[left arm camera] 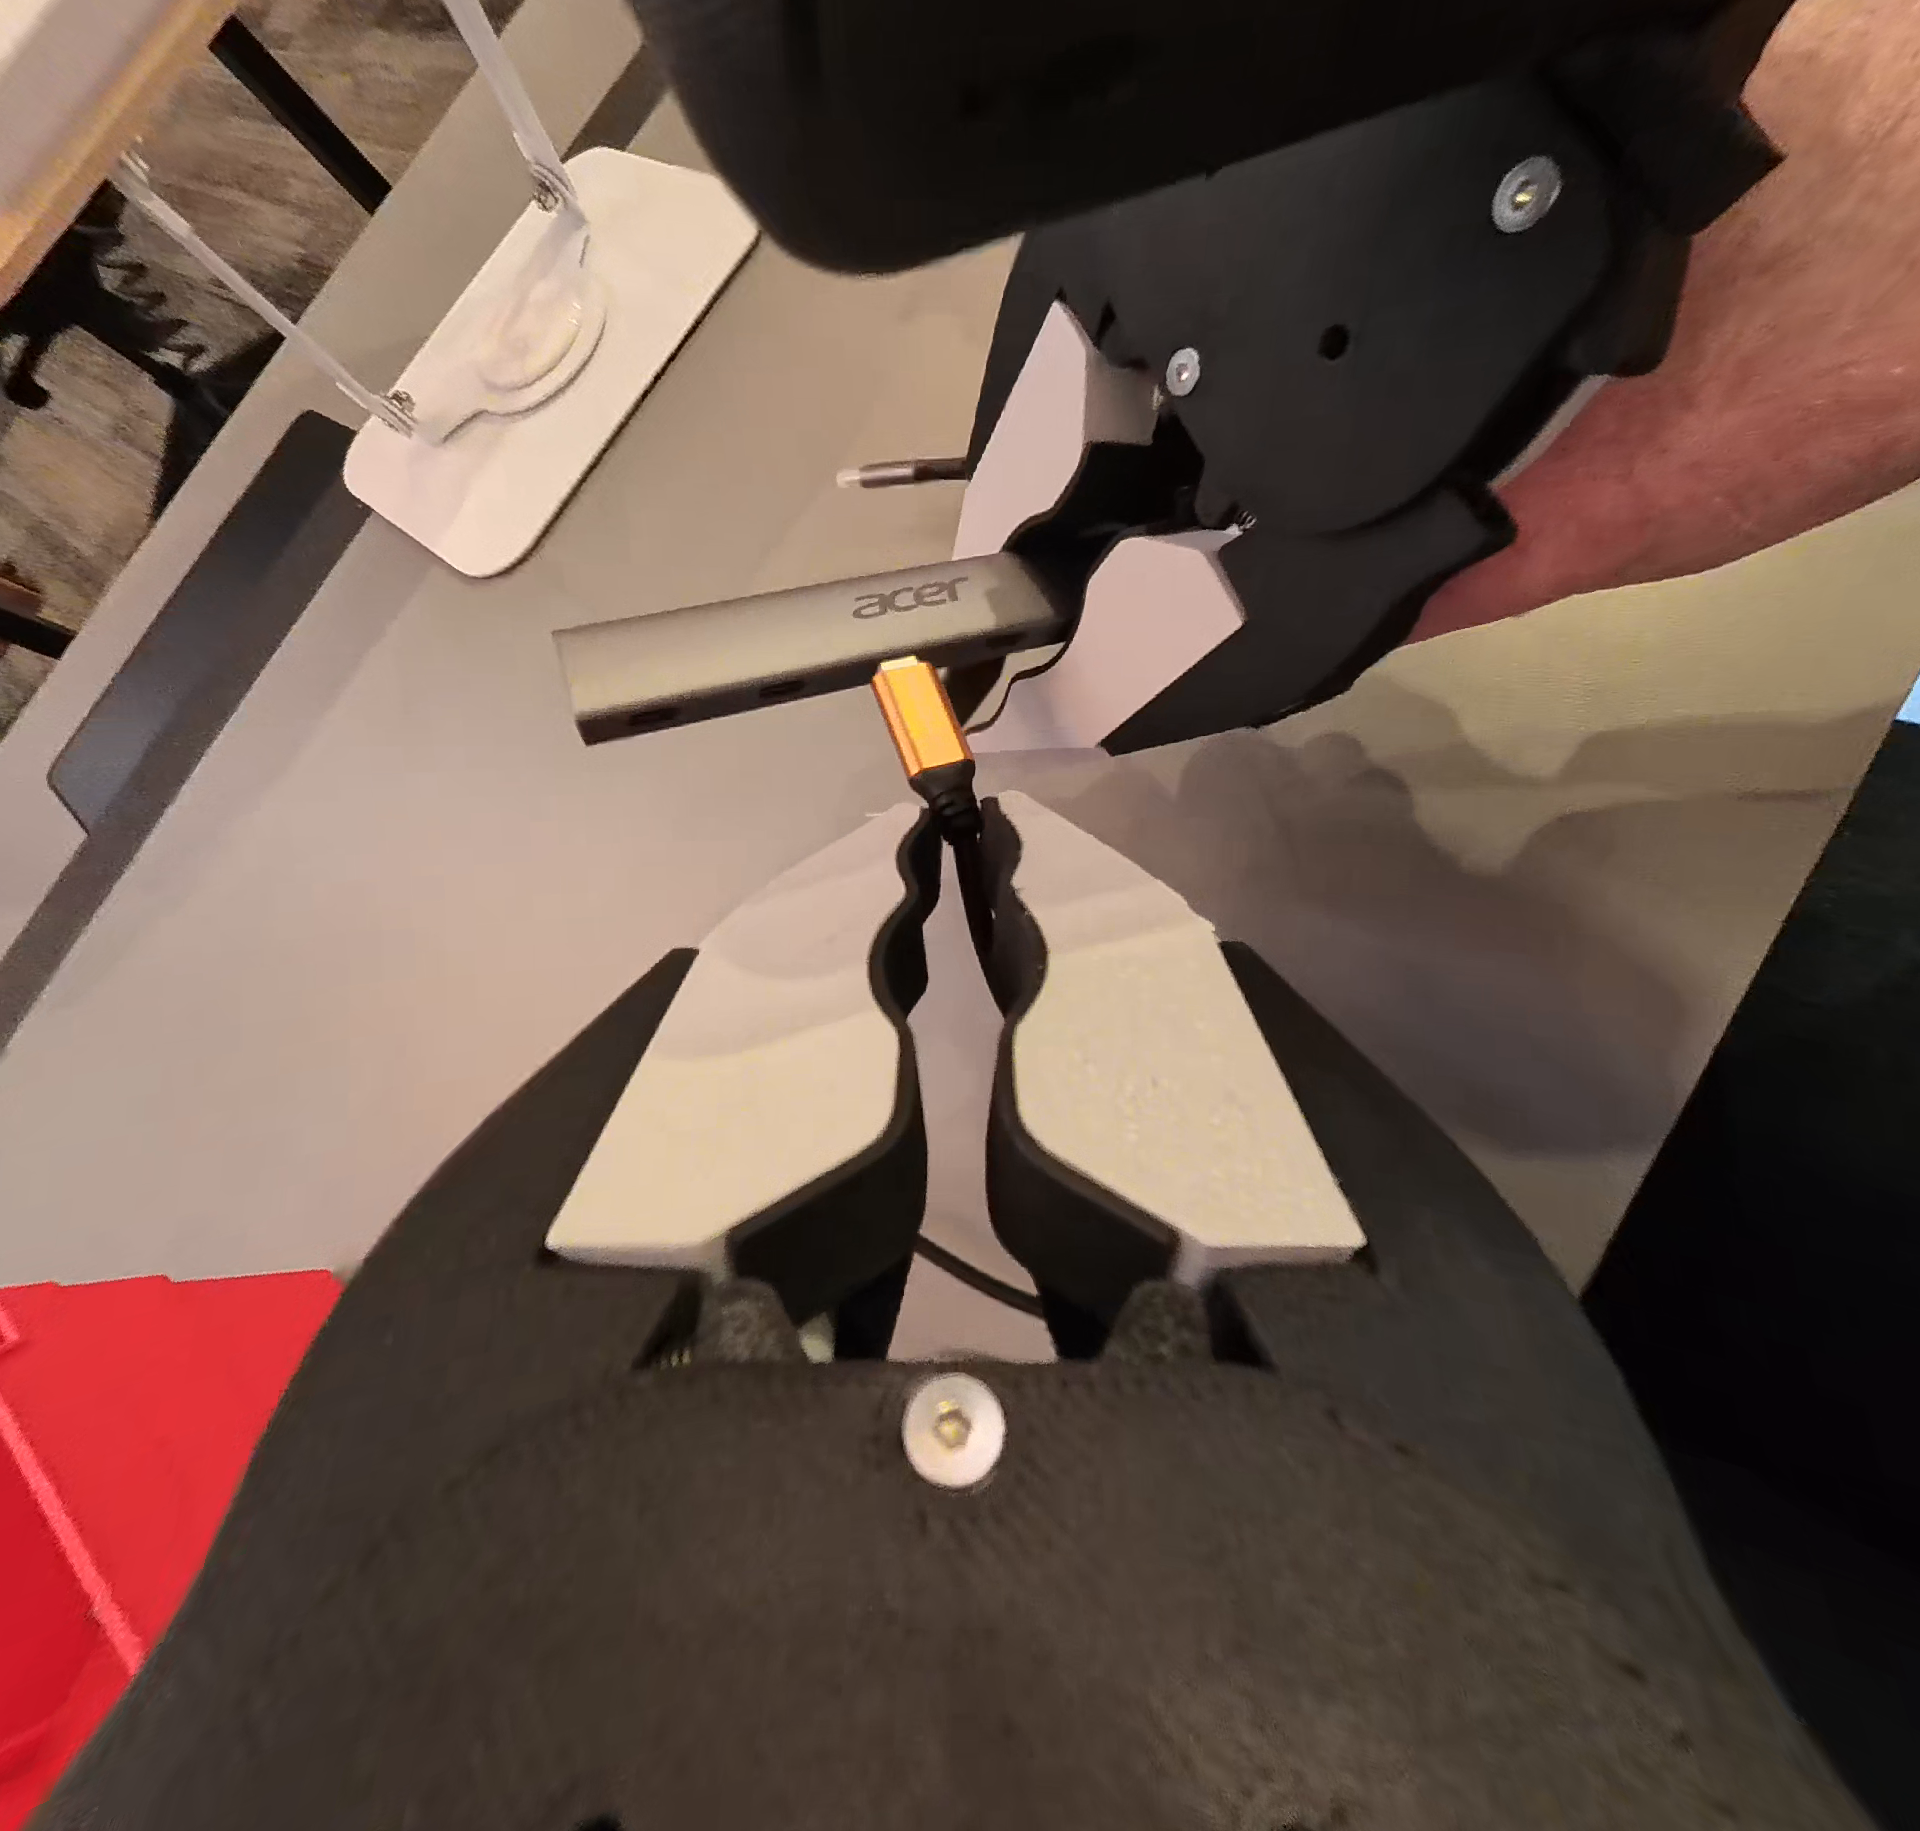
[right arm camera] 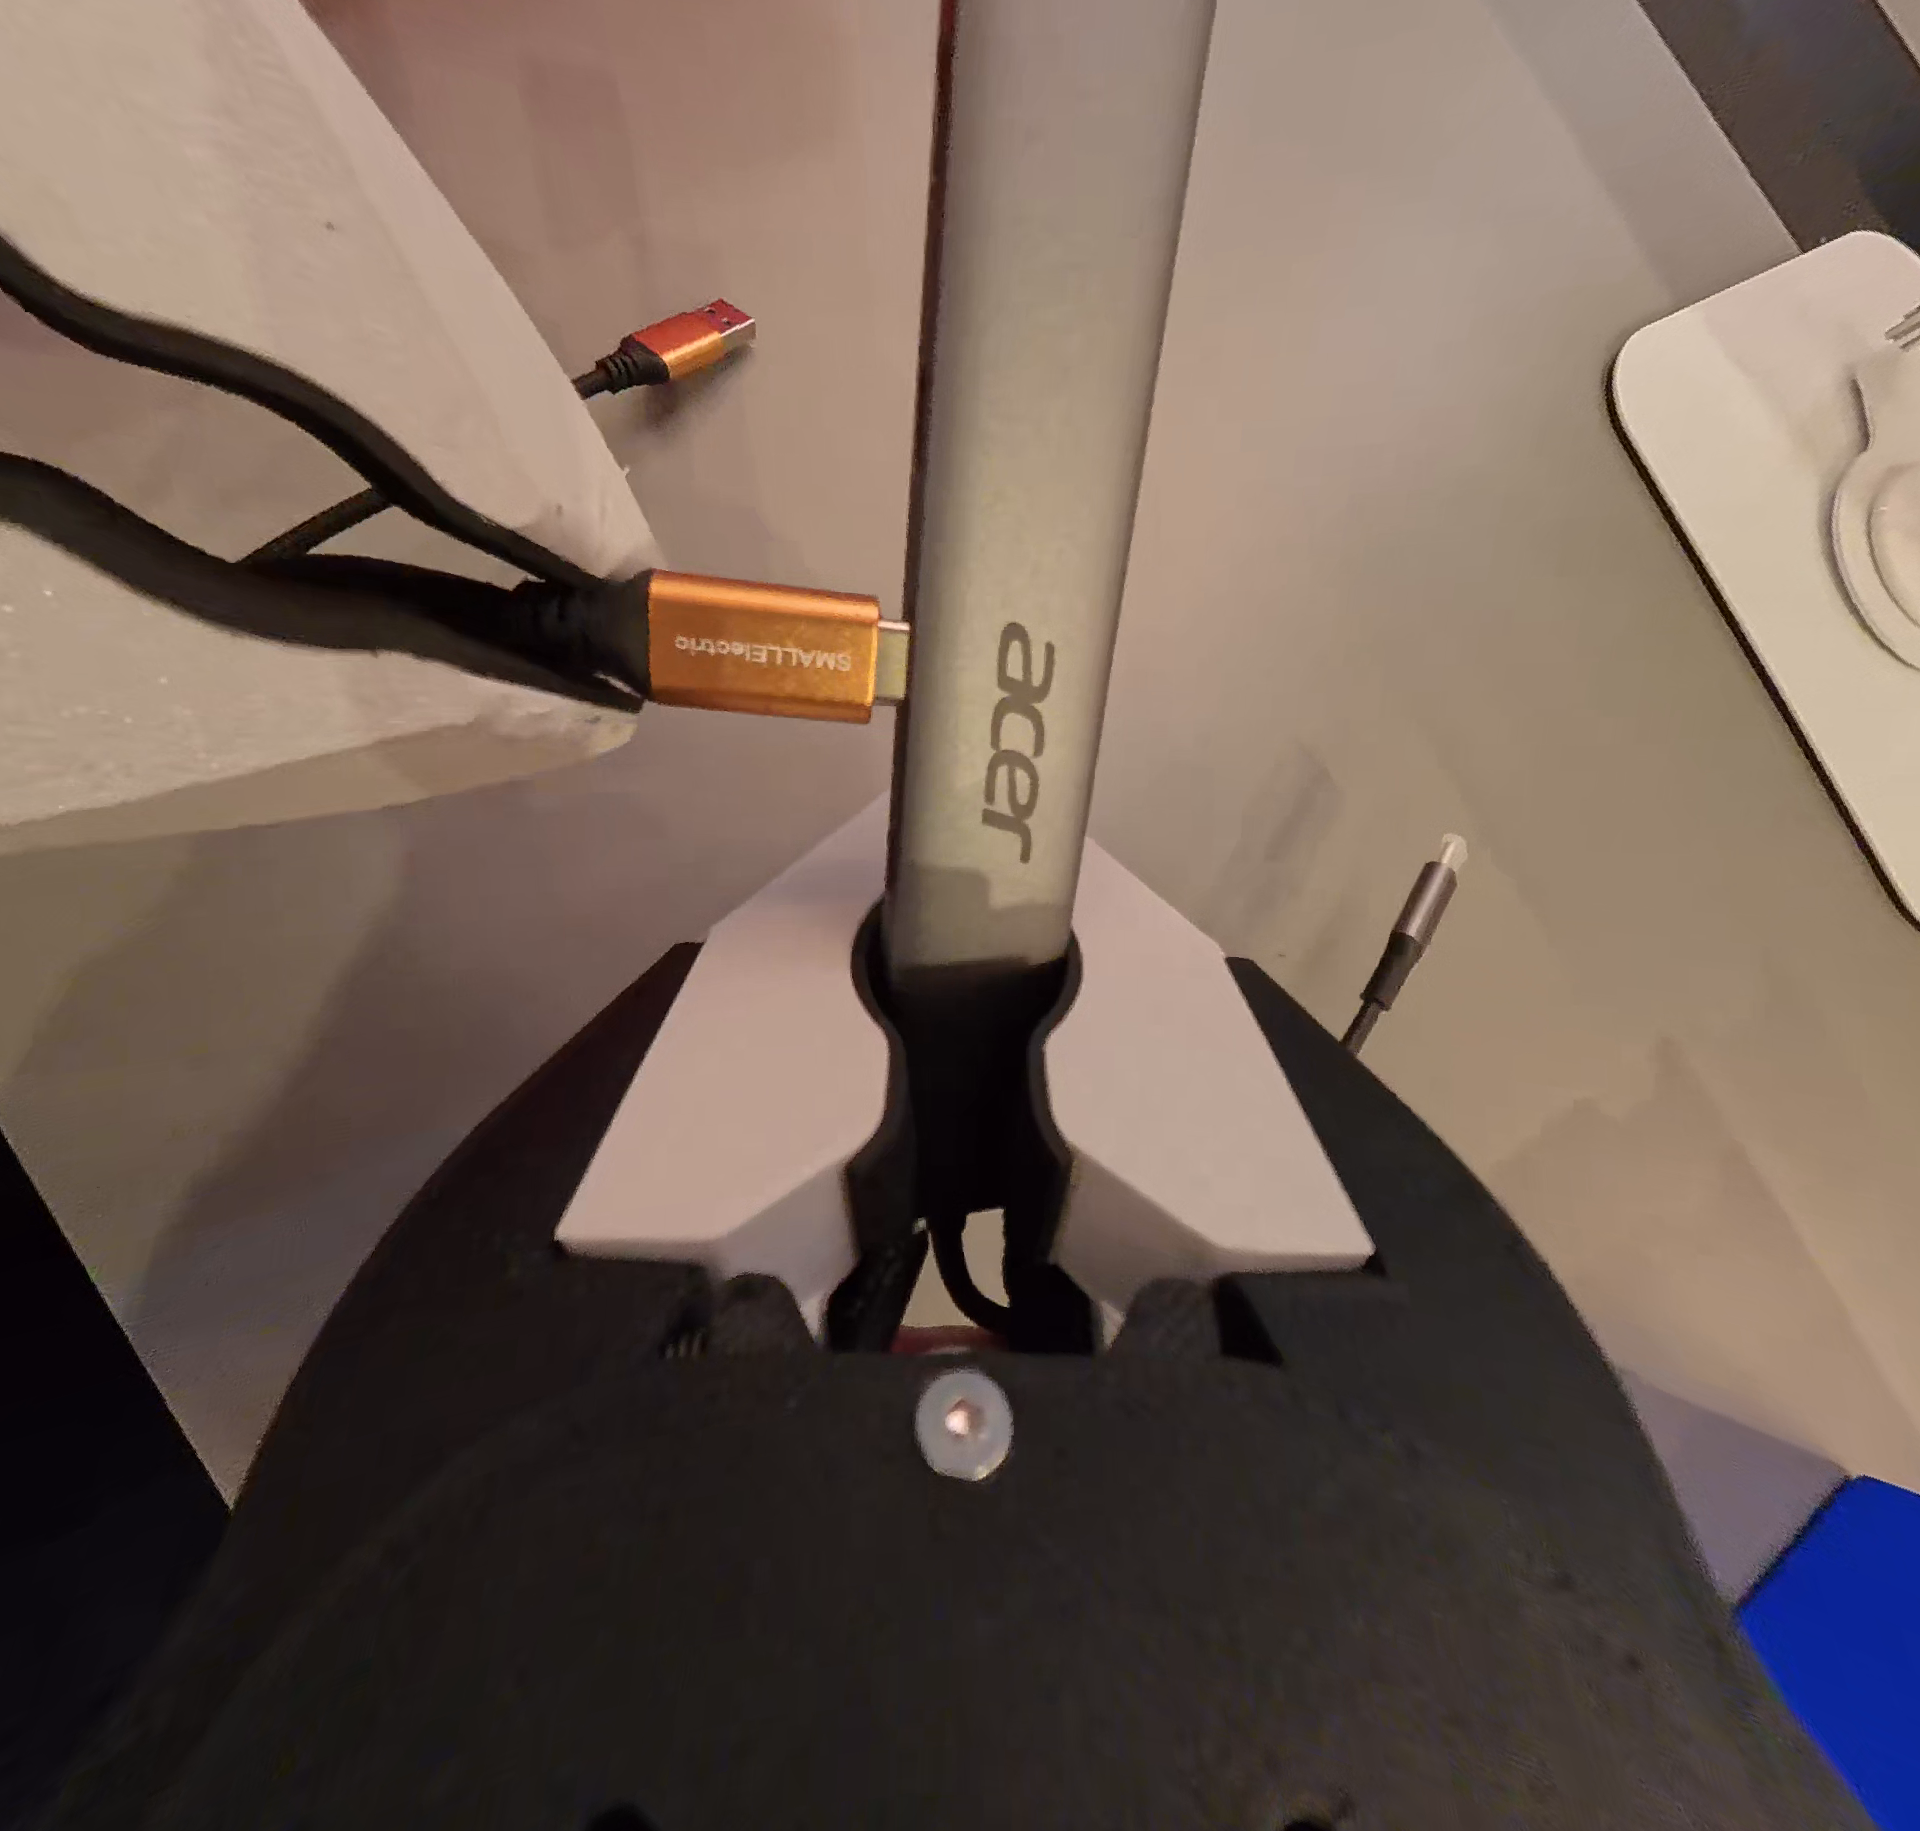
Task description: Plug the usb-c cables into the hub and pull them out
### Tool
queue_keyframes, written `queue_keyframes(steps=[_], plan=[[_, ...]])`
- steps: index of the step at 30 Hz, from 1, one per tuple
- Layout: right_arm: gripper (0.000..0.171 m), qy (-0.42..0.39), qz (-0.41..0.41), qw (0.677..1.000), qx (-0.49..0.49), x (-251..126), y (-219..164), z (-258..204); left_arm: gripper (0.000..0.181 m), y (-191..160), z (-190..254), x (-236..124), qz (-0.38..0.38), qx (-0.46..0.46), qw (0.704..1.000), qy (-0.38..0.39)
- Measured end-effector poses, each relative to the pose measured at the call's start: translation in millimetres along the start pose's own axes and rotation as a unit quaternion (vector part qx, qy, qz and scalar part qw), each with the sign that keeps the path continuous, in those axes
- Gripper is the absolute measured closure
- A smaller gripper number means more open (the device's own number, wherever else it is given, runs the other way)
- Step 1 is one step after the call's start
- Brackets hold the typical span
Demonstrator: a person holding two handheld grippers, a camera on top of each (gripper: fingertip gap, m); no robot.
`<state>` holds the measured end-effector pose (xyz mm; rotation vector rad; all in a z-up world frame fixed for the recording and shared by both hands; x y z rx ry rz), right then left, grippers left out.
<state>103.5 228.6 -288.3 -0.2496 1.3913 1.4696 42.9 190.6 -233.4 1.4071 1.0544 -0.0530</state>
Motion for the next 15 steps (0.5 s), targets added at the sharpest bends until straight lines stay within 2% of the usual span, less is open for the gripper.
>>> queue_keyframes(steps=[8, 15], plan=[[0.162, 0.009, -0.001, 1.0, 0.014, -3, 1, 0, 0.175, 4, 3, 1, 0.024, 0.039, 0.998, 0.033], [0.161, 0.047, 0.036, 0.996, 0.059, -6, 6, -2, 0.175, 12, 5, -2, 0.088, 0.077, 0.991, 0.072]])
Point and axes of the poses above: each gripper's, where its closed fingertips meet, x out along the fingers, y out of its top, z = x × y across the jaws, the point moved 4 cm from there along -x, back along the fingers, and after that the axes turned 10 degrees about -x, right-handed, at the moved point
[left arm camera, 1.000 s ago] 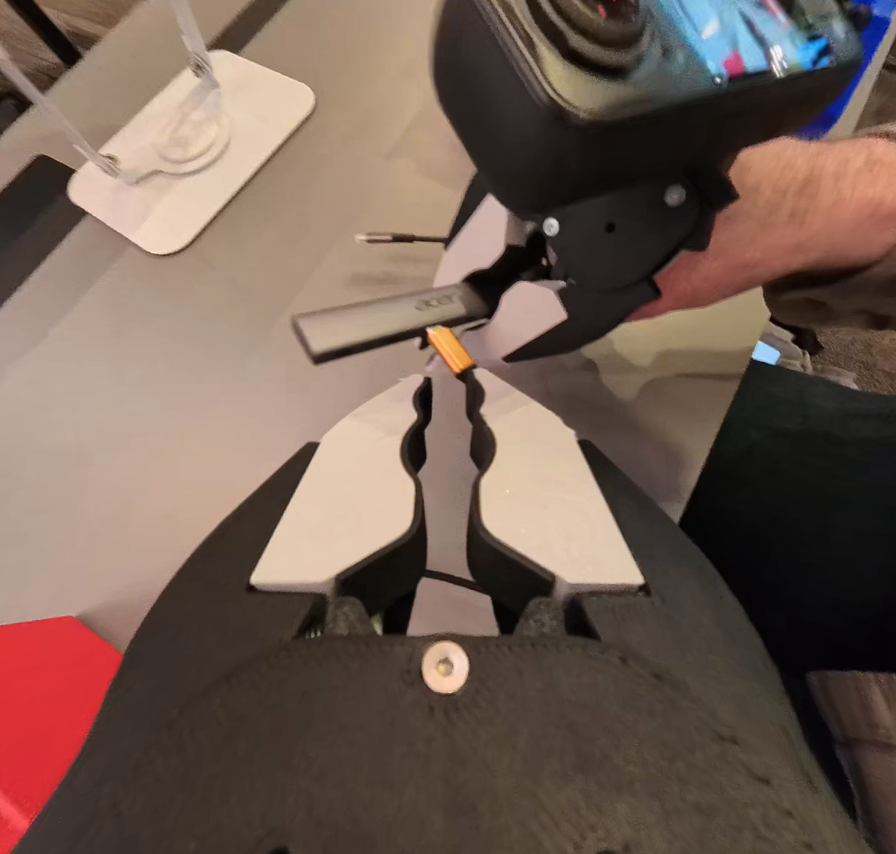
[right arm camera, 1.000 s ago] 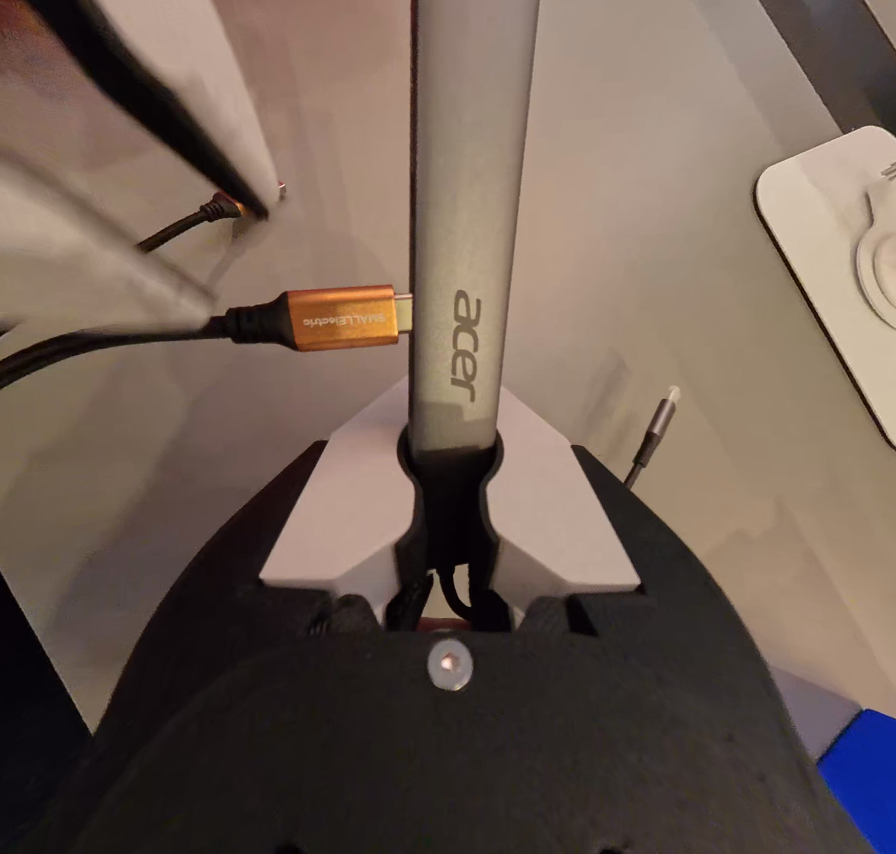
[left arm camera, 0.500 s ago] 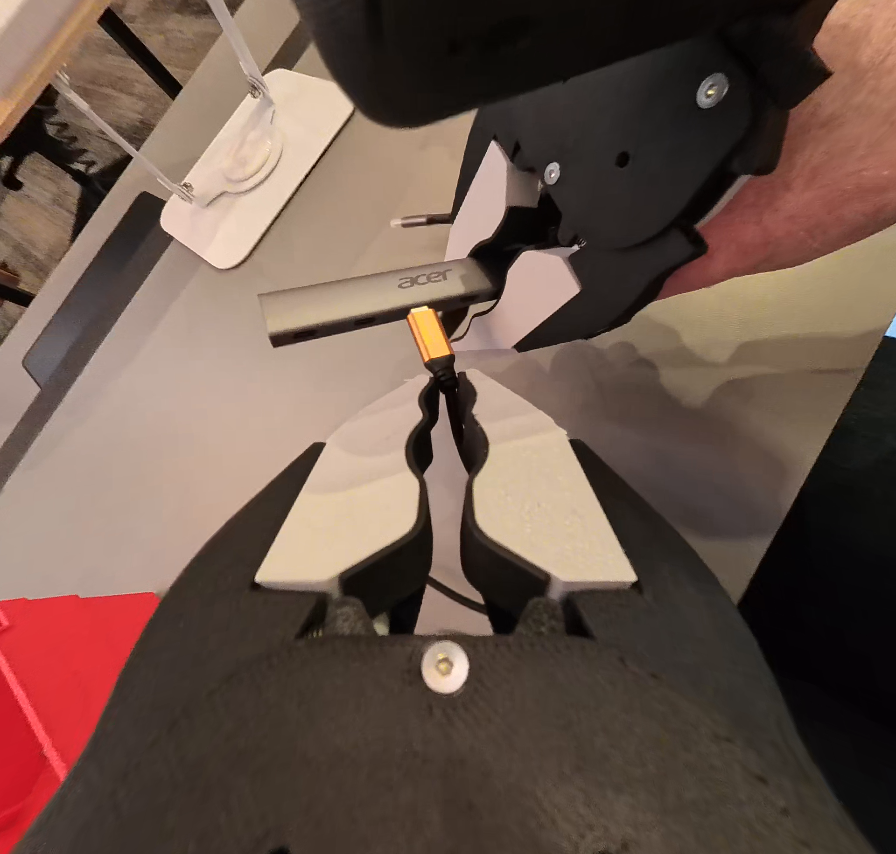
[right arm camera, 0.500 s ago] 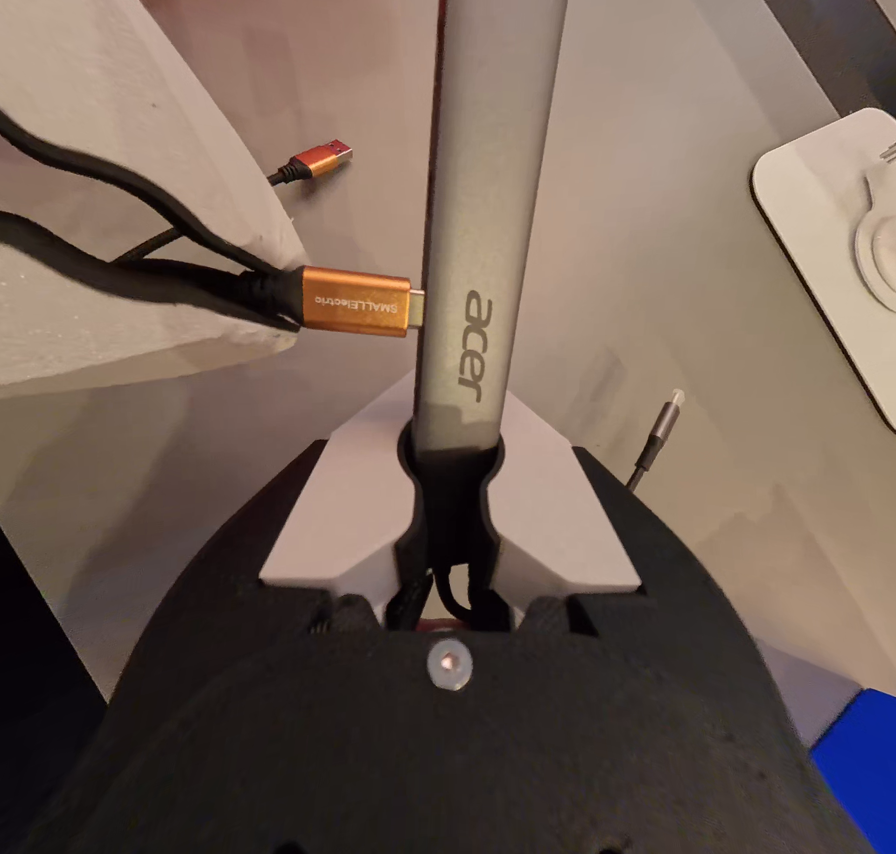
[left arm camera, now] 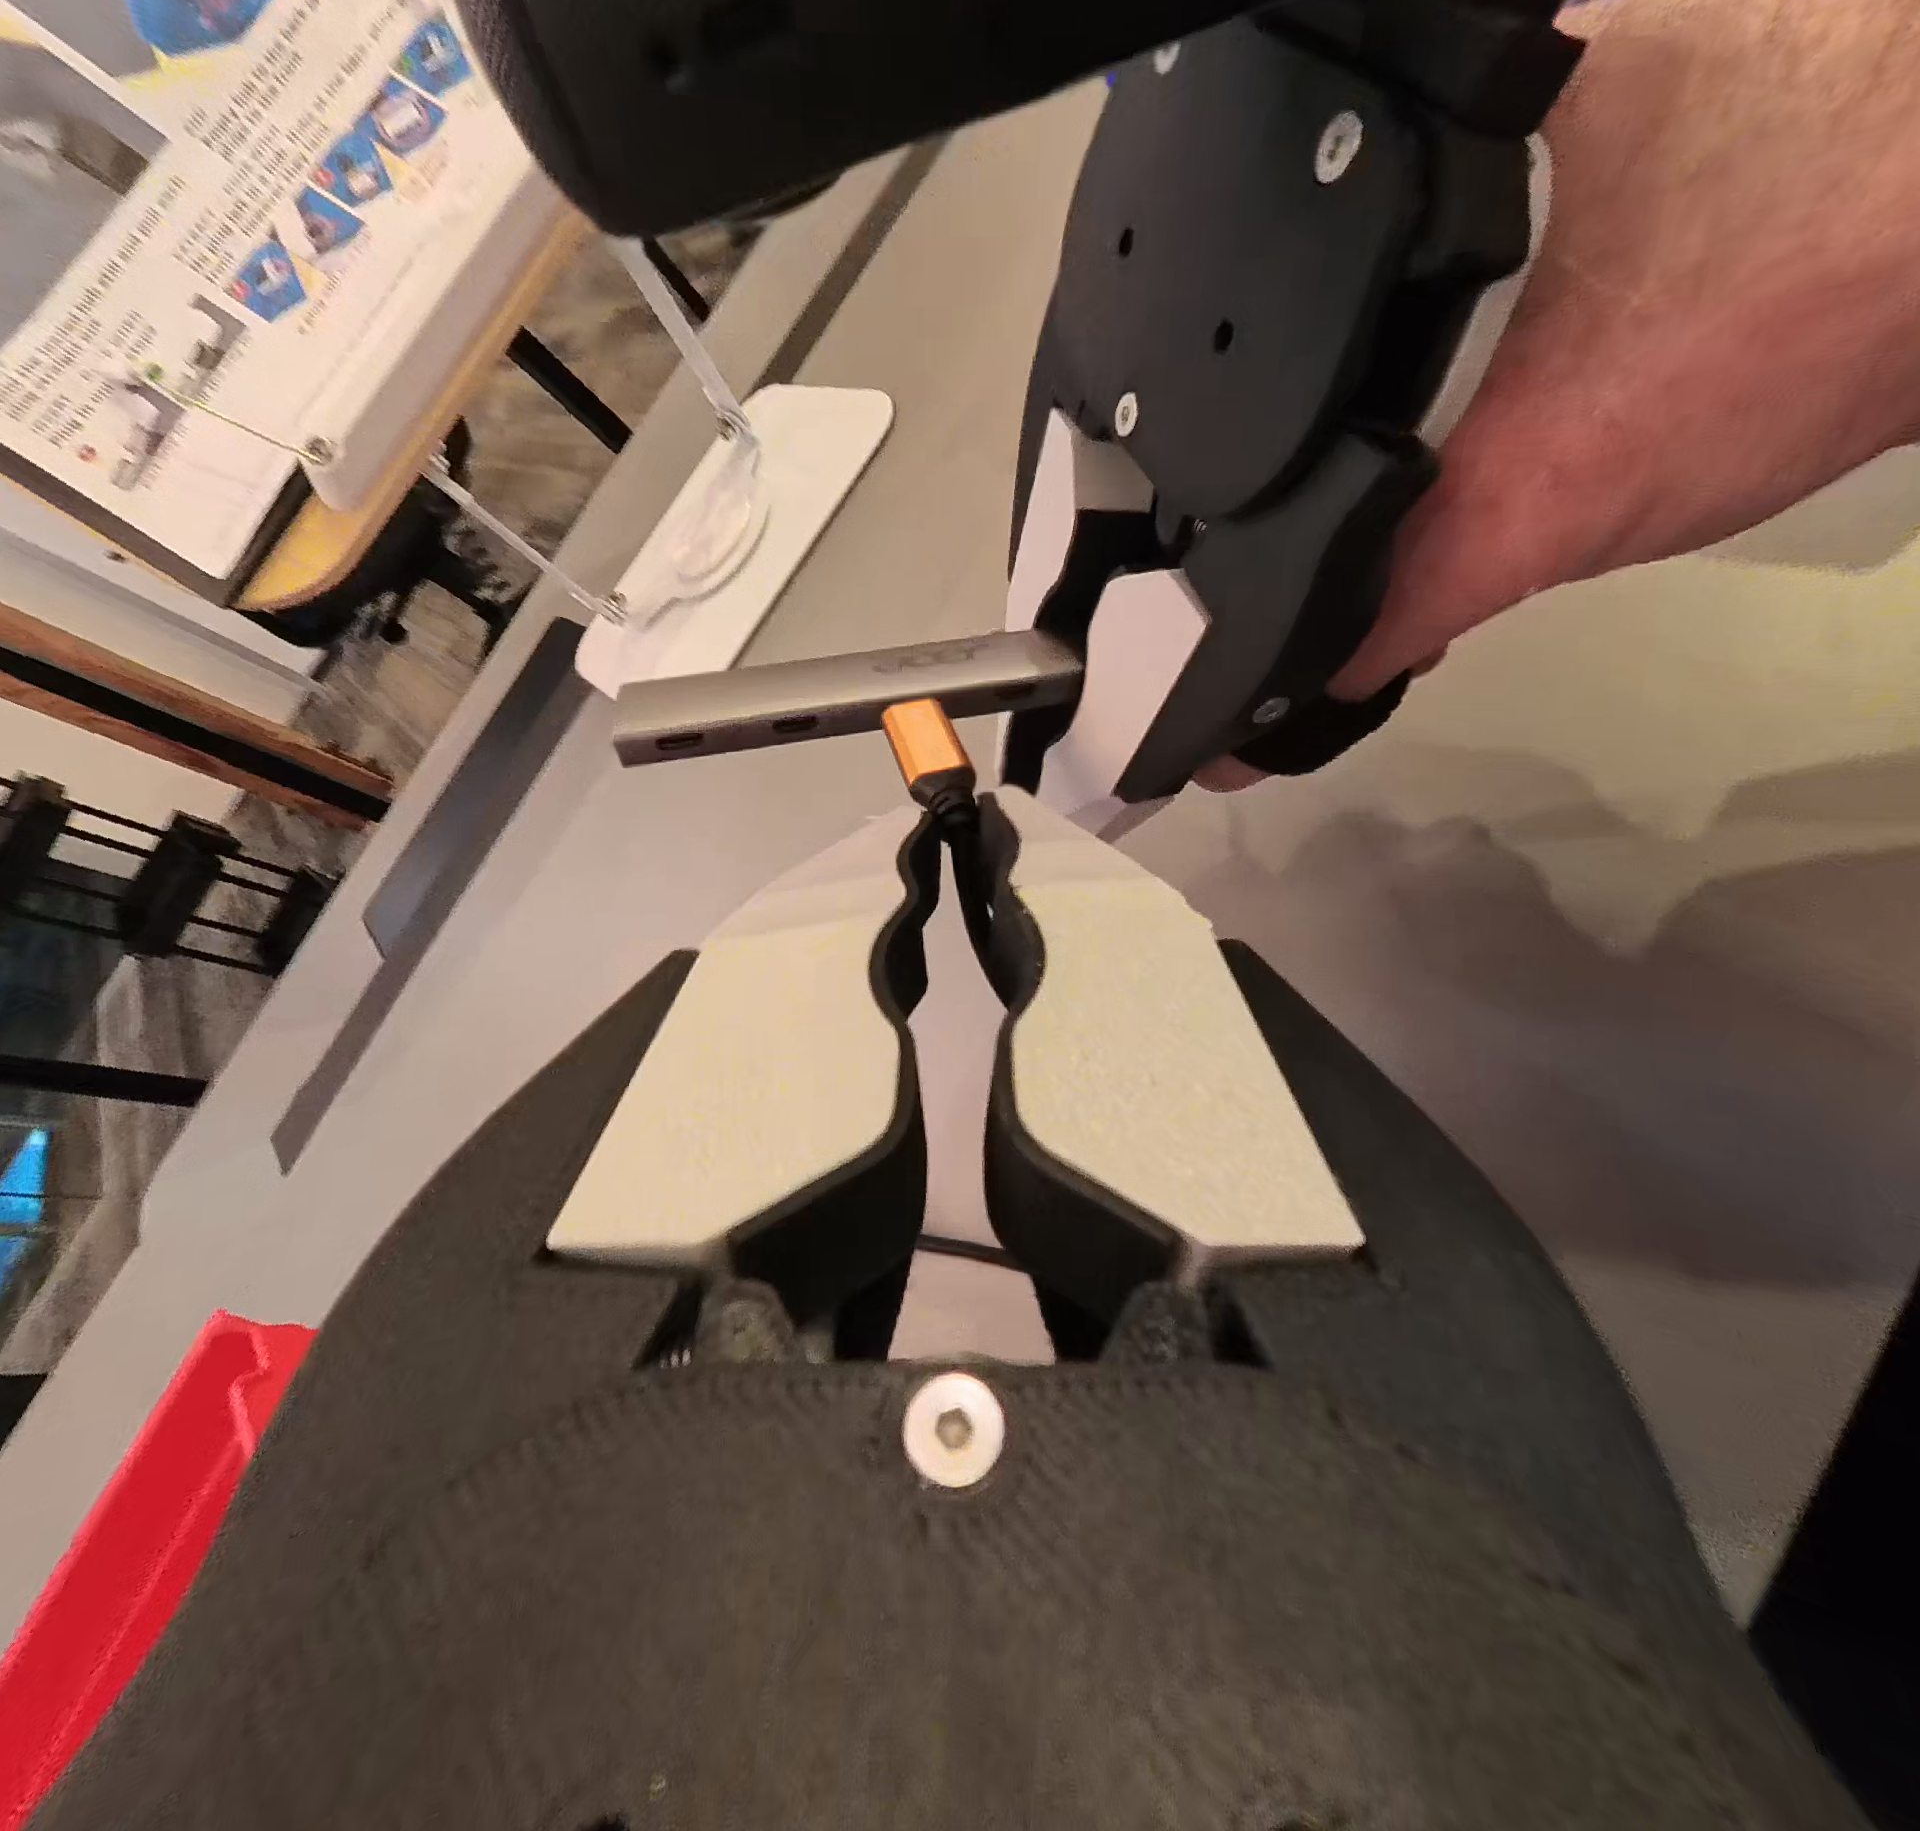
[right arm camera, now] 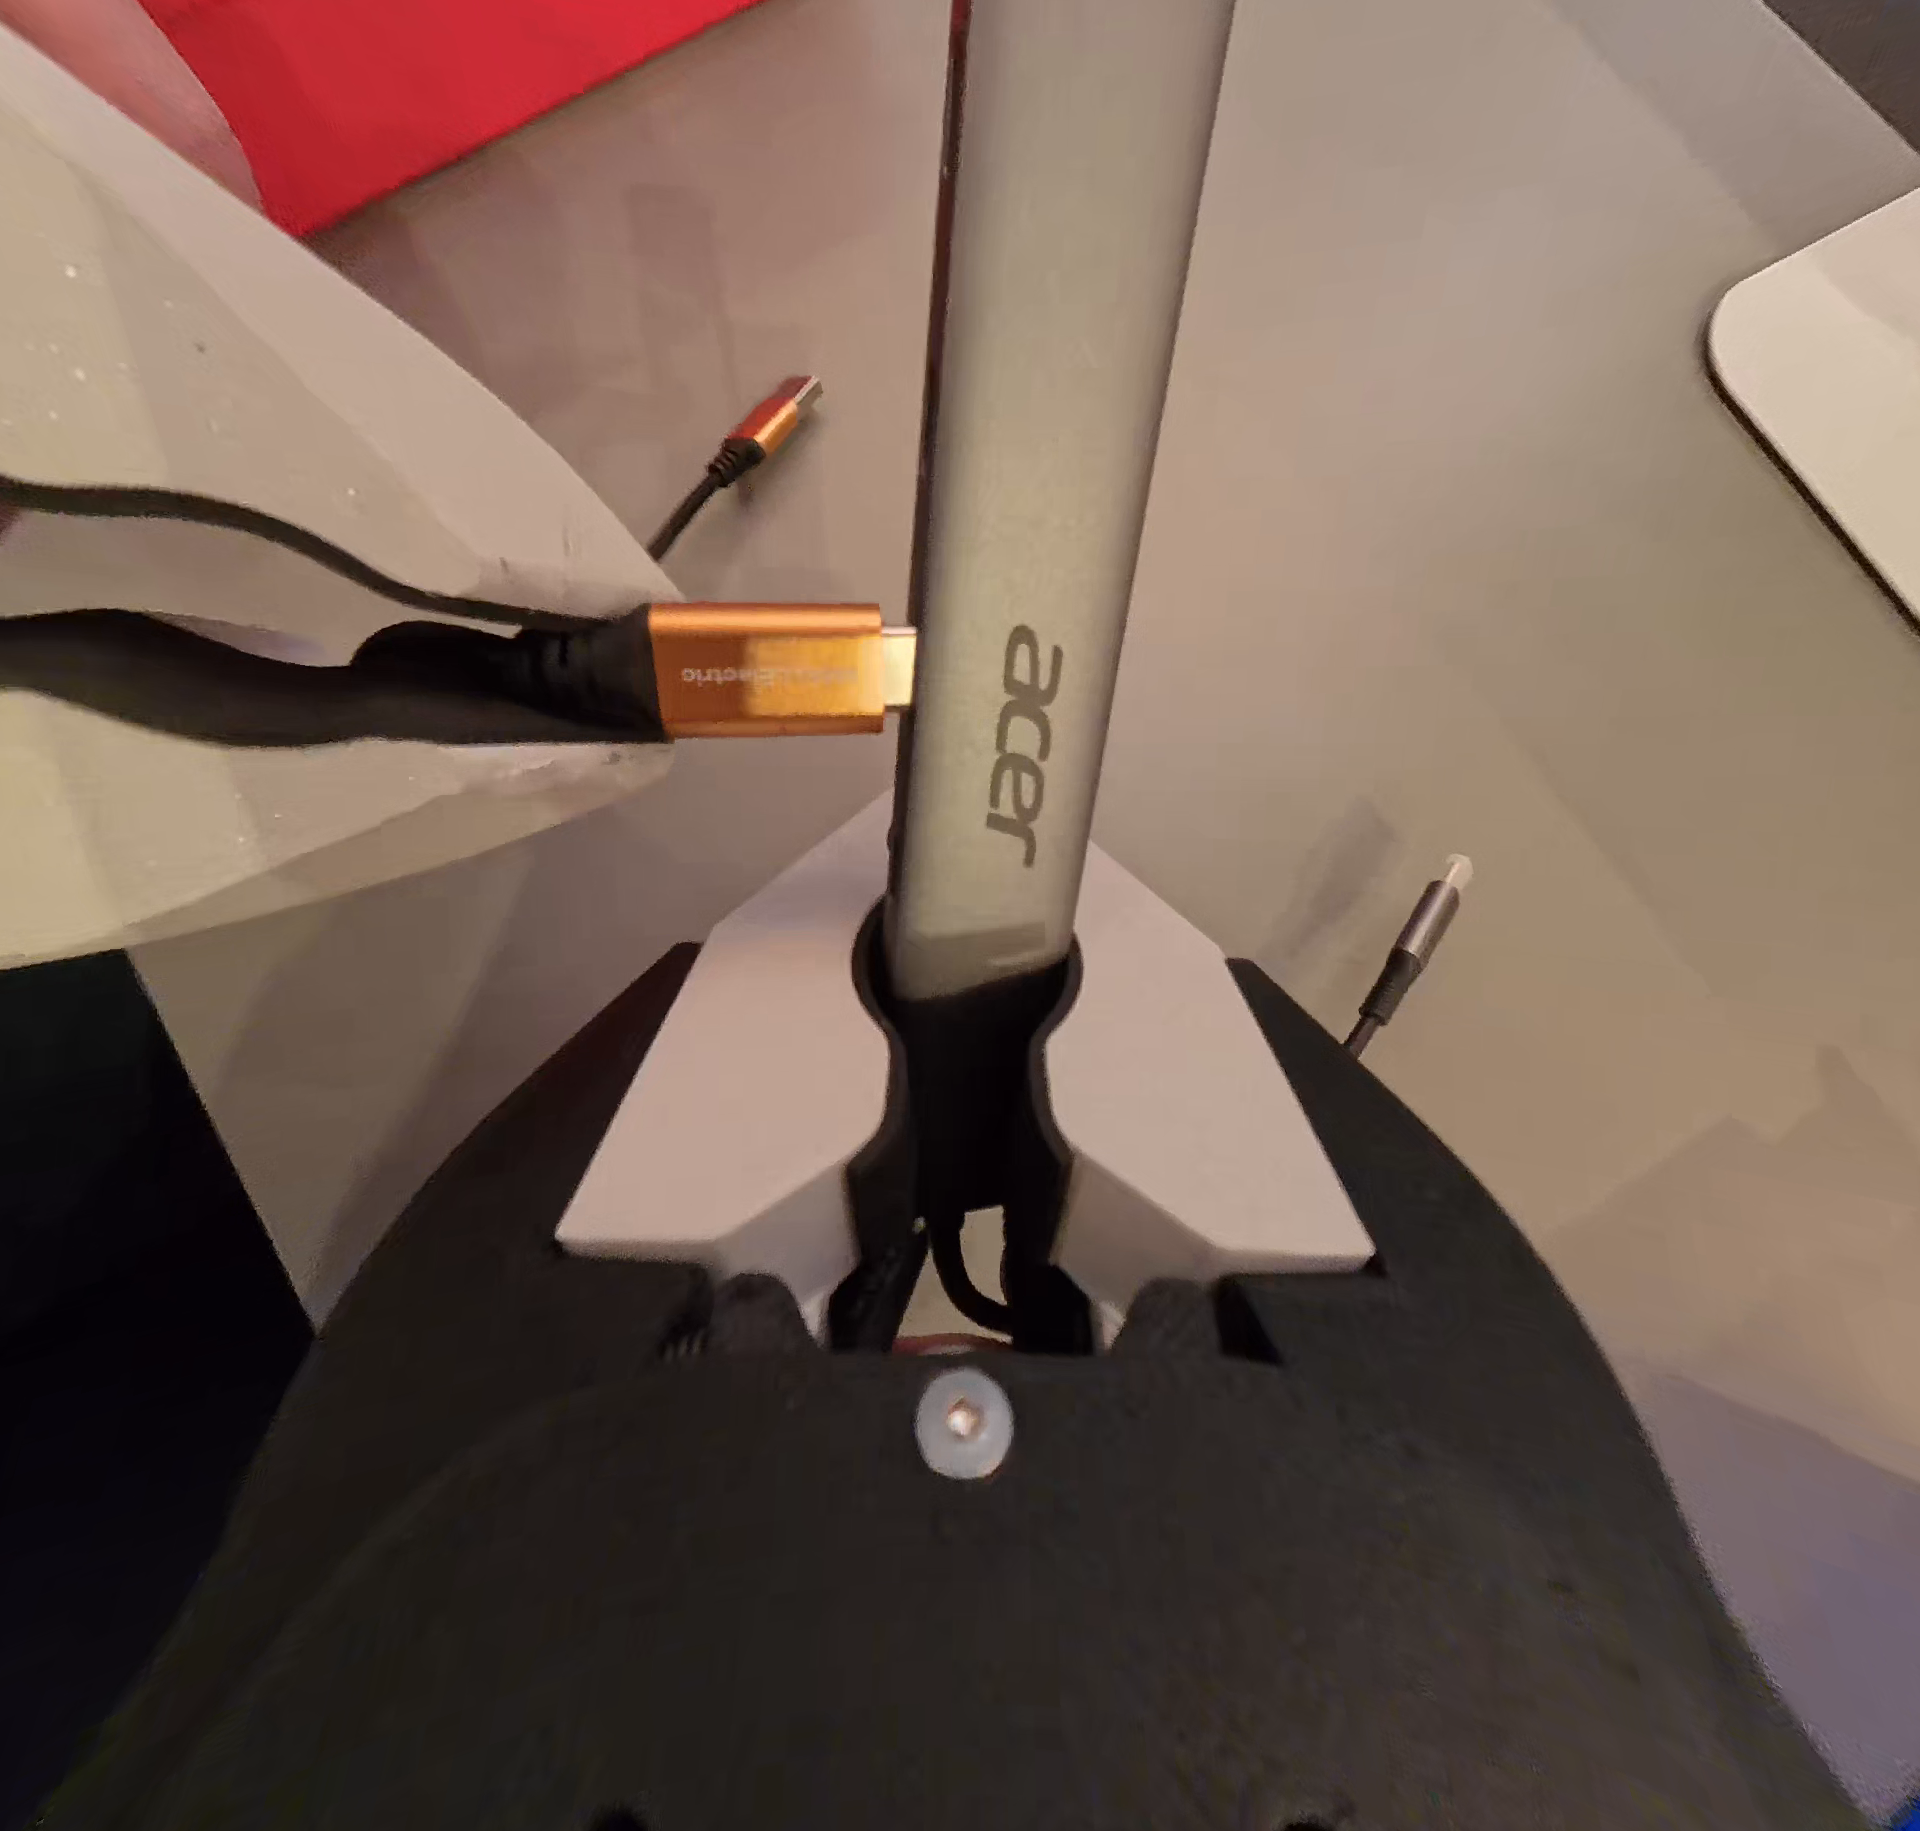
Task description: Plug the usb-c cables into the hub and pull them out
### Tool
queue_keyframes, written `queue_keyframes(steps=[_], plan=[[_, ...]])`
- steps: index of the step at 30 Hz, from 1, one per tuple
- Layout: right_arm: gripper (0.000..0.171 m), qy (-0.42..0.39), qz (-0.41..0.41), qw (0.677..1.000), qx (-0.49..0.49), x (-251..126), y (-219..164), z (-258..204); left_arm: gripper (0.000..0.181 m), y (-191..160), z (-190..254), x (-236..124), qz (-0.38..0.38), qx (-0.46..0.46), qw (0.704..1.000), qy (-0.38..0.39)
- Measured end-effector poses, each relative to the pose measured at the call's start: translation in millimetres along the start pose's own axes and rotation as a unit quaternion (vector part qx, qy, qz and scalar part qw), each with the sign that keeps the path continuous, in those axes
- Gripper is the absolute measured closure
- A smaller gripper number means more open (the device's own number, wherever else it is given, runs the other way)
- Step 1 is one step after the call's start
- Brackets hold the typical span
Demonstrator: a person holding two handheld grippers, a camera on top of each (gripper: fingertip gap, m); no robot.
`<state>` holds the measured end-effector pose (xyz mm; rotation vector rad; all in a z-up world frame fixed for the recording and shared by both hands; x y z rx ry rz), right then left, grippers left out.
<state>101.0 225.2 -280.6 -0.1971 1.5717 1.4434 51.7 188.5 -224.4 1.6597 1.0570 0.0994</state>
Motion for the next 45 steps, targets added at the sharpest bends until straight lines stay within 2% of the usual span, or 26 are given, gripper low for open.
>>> queue_keyframes(steps=[8, 18, 30, 34, 45], plan=[[0.162, 0.047, 0.048, 0.997, 0.044, -5, 10, -6, 0.175, 10, -3, -4, 0.096, 0.041, 0.993, 0.049], [0.163, 0.074, 0.074, 0.993, 0.062, -8, 17, -10, 0.173, 13, -2, -8, 0.157, 0.109, 0.975, 0.115], [0.162, 0.08, 0.078, 0.991, 0.067, -10, 15, -9, 0.171, 15, 1, -16, 0.198, 0.118, 0.967, 0.109], [0.163, 0.078, 0.076, 0.992, 0.057, -9, 16, -11, 0.167, 13, 1, -13, 0.192, 0.106, 0.971, 0.097], [0.162, 0.067, 0.064, 0.995, 0.038, -9, 15, -11, 0.171, 15, 0, -14, 0.19, 0.107, 0.971, 0.096]])
Point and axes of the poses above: each gripper's, where its closed fingertips meet, x out along the fingers, y out of its top, z = x × y across the jaws, the point moved 4 cm from there along -x, back along the fingers, and after that the axes turned 10 degrees about -x, right-handed, at the moved point
